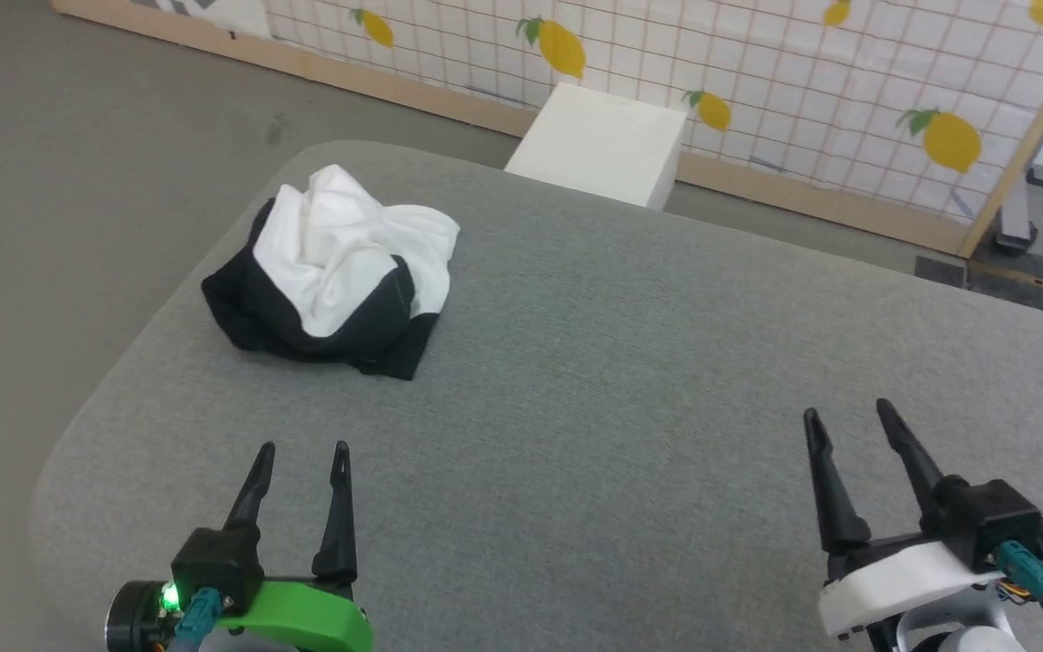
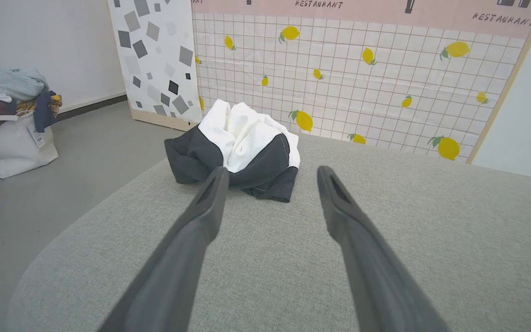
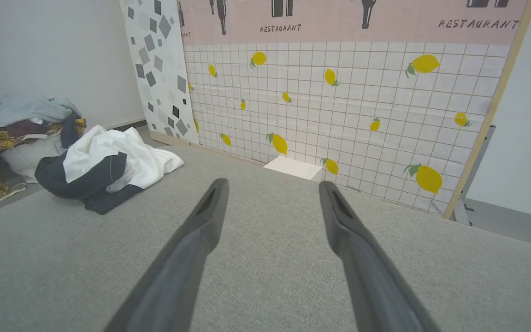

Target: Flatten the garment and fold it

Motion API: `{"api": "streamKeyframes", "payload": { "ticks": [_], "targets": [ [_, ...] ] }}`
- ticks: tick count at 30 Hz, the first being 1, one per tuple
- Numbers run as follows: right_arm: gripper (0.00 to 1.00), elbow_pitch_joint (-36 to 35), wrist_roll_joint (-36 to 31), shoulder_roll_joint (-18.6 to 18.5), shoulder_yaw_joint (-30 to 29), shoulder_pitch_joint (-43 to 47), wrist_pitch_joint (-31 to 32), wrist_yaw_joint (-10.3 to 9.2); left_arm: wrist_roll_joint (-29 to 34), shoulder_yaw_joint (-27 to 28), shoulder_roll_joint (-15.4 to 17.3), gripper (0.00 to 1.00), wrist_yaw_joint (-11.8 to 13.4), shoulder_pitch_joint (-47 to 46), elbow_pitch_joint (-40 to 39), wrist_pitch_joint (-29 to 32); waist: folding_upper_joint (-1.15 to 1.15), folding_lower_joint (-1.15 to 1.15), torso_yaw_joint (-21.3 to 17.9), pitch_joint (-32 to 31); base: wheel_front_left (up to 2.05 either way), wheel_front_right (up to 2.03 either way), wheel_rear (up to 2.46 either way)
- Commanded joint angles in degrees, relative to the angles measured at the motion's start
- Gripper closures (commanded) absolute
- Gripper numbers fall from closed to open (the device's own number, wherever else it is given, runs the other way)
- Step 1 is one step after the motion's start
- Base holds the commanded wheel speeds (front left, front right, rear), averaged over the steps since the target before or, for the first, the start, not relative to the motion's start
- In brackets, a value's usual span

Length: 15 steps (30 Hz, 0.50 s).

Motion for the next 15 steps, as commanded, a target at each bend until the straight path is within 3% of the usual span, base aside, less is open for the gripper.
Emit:
{"api": "streamKeyframes", "payload": {
  "ticks": [1,15],
  "targets": [
    [0.0,0.5,0.4,0.1,0.4,-0.7,-0.8,-0.07,-0.5,-0.1,-0.2,0.0,-0.5,0.7,0.3,-0.6,0.0,0.0,1.4,-0.5,0.0,0.0,0.0],
    [0.0,2.2,0.9,0.1,1.9,-0.7,-2.4,-0.08,-0.4,0.1,-0.3,0.0,-1.4,1.9,0.8,-2.3,0.0,0.0,6.0,-1.3,0.0,0.0,0.0]
  ]
}}
